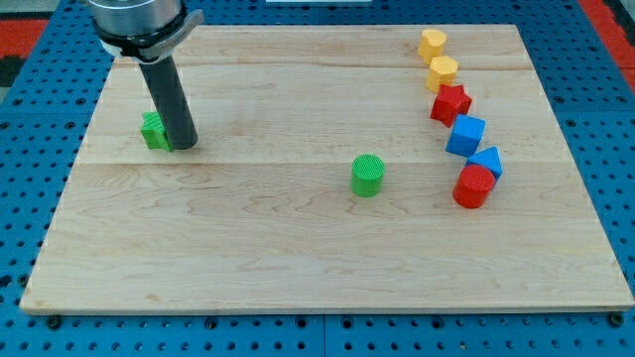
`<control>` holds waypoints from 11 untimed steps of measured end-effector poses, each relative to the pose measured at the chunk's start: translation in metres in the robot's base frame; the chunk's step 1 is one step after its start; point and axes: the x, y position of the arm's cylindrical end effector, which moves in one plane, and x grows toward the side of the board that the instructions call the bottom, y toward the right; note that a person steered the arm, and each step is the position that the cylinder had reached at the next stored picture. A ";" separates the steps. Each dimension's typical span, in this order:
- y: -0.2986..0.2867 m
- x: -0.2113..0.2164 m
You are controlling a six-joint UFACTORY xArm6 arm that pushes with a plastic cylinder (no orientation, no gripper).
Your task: Push the green circle towards the green star
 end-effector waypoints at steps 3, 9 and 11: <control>-0.013 -0.034; 0.064 0.063; 0.017 0.039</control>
